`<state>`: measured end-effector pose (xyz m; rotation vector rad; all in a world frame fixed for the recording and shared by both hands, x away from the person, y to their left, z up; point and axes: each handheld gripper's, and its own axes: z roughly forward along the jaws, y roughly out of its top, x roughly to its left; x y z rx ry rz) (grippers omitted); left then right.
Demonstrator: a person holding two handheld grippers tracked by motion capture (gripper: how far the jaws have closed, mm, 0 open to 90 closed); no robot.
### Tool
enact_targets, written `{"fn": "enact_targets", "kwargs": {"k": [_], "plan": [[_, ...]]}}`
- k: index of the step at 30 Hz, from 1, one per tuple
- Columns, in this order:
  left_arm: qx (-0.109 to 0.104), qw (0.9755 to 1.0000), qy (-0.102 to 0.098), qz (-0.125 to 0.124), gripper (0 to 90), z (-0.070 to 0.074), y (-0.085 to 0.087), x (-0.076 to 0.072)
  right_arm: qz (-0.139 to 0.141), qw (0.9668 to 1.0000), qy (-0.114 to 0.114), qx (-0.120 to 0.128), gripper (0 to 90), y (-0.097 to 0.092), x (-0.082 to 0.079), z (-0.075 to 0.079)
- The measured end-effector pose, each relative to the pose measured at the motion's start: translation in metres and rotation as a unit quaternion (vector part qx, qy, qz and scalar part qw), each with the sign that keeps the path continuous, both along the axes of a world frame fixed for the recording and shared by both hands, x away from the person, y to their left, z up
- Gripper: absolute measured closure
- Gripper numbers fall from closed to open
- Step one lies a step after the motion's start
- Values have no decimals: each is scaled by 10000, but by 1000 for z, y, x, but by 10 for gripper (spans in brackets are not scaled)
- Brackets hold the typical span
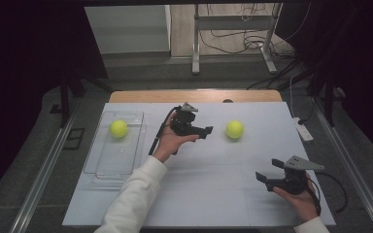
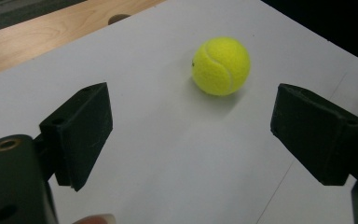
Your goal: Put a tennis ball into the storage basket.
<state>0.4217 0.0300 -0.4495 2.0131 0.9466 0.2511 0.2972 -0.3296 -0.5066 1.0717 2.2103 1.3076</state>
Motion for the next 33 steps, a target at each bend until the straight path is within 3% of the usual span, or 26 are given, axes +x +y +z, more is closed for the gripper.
{"fn": "enact_targets", "kwargs": {"k": [19,33], "plan": [[156,9997,116,-162,137,-4,-33,19,-26,10000,11,-12,127,-1,0,-1],[126,9993,267,-245,141,-8,-53,35,-27,10000,13,22,127,-2,-1,0]]}}
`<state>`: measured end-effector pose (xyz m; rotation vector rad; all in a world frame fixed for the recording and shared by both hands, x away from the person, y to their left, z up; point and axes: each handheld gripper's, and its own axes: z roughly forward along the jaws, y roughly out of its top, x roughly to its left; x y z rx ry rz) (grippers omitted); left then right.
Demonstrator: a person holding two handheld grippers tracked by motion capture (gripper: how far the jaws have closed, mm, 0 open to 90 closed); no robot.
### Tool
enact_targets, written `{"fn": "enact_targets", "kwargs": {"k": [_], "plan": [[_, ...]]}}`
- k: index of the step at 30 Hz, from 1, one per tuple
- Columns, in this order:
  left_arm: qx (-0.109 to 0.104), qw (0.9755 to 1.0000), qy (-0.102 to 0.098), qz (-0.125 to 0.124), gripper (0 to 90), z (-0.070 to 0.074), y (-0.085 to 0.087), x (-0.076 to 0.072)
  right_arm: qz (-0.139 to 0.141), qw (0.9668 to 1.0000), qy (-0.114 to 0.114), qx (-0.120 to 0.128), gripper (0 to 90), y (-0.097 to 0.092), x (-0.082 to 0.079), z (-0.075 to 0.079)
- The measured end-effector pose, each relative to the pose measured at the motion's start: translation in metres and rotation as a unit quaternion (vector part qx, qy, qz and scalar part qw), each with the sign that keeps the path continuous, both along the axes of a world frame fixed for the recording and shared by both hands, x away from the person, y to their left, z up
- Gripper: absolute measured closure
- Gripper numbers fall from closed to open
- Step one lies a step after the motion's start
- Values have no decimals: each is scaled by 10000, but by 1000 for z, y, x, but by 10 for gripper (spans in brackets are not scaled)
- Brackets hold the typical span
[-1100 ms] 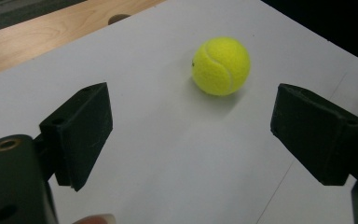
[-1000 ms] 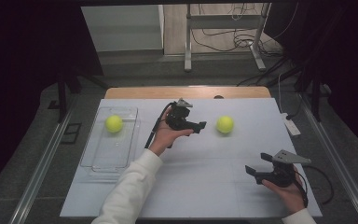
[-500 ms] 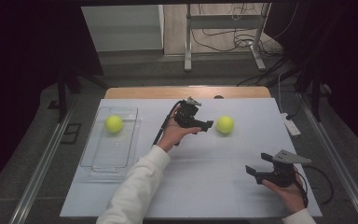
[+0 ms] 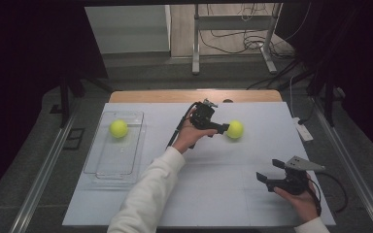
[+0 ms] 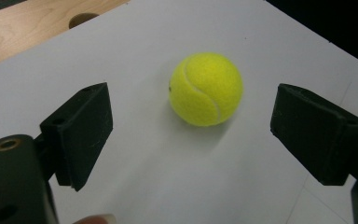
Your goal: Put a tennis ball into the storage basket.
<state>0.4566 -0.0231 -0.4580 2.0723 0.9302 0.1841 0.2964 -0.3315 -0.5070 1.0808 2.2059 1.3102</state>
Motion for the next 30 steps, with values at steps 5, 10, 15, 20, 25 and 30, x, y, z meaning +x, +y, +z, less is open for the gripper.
{"fn": "enact_targets", "kwargs": {"k": [5,10,15,20,25,30], "plan": [[31,10000,51,-44,141,-4,-8,3,18,10000,3,-37,127,1,0,0],[30,9999,78,-97,140,-5,-13,6,12,10000,-3,-8,127,1,0,0],[19,9998,104,-152,136,-4,-19,9,12,10000,10,-11,128,1,1,-1],[-22,9997,163,-174,136,-6,-26,14,15,10000,16,-3,128,1,1,-1],[16,9996,213,-185,134,-9,-30,17,17,10000,14,3,127,1,1,-1],[42,9994,252,-247,130,-11,-37,19,31,10000,14,12,128,1,1,-1]]}}
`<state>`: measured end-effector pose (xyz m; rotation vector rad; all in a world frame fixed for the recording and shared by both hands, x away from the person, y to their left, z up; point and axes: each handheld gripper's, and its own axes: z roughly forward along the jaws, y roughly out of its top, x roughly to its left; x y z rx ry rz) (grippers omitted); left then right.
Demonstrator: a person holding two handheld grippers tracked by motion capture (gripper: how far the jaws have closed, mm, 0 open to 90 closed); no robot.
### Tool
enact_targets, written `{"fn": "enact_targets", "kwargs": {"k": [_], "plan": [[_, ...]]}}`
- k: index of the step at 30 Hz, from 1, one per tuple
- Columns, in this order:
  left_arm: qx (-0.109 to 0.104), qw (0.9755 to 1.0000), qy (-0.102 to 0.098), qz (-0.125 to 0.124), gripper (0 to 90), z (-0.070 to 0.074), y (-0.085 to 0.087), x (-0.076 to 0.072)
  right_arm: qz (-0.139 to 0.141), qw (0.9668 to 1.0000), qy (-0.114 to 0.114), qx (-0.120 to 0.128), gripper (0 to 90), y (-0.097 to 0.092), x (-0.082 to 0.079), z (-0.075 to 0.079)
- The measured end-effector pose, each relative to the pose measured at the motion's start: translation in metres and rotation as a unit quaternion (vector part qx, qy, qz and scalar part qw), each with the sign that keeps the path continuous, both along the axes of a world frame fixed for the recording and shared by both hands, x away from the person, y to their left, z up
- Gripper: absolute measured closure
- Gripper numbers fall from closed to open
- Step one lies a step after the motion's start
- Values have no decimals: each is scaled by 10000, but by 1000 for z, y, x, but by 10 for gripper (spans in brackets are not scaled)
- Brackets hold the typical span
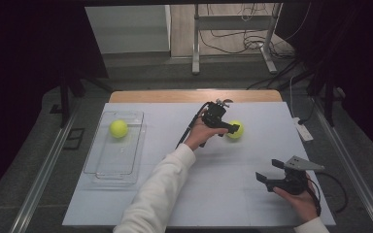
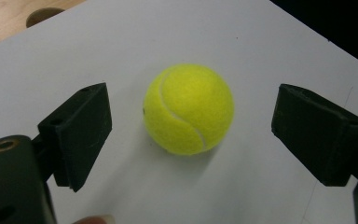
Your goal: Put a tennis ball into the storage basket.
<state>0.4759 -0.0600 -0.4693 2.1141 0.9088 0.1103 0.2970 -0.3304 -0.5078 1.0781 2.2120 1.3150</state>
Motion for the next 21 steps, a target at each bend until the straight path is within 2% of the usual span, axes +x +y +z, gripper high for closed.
{"fn": "enact_targets", "kwargs": {"k": [15,21], "plan": [[122,9998,134,-70,111,-11,-16,8,-6,10000,5,36,128,-1,0,0],[184,9995,258,-88,102,-19,-24,11,-3,10000,2,36,127,-1,0,0]]}}
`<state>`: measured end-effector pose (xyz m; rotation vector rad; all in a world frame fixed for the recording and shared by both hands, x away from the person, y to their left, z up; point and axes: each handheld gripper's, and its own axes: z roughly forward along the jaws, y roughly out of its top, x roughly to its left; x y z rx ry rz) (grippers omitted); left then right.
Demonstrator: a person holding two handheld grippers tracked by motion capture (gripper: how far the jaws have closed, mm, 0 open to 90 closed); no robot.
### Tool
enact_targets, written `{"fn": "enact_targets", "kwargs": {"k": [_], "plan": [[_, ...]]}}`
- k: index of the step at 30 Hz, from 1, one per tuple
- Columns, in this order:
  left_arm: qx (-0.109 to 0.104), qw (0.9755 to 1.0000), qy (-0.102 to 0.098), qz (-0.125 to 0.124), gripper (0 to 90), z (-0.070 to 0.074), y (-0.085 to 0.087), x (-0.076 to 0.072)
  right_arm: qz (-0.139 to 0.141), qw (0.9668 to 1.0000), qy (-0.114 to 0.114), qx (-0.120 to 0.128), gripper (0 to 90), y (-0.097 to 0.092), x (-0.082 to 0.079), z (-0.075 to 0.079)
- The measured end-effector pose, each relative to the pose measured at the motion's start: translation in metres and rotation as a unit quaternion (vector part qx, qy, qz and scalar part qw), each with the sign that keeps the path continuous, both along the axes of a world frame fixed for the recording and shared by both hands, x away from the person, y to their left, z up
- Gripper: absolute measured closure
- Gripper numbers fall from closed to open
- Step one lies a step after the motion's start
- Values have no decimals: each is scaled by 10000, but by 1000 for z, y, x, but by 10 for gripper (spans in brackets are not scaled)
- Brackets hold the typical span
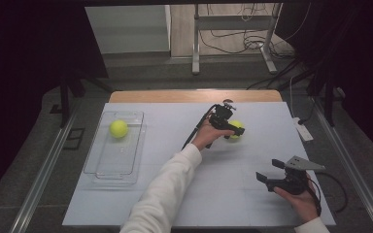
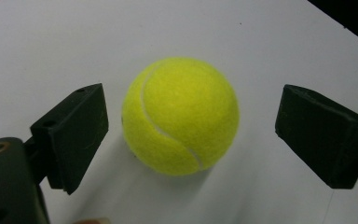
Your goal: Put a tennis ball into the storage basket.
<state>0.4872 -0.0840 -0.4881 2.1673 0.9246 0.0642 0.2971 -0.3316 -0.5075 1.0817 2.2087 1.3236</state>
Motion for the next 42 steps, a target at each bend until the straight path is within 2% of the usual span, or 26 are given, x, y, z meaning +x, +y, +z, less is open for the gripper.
{"fn": "enact_targets", "kwargs": {"k": [7,9,15,18,21,28,42], "plan": [[39,10000,27,81,102,-6,-6,5,-5,10000,1,3,127,0,0,0],[65,9999,-43,97,107,-7,-7,5,-8,10000,0,2,127,-1,0,0],[84,9999,23,67,121,-12,-10,5,-8,10000,-2,-10,127,-1,-1,0],[125,9999,33,55,154,-14,-10,4,-16,10000,5,-26,127,-1,-1,0],[213,9997,-51,93,251,-14,-10,4,-22,10000,3,-25,128,-1,-1,0],[262,9996,-27,26,271,-12,-8,3,-29,10000,1,-25,128,-1,-1,0],[-29,9998,-211,-13,273,1,7,-5,-41,10000,3,-25,127,-2,-1,-1]]}}
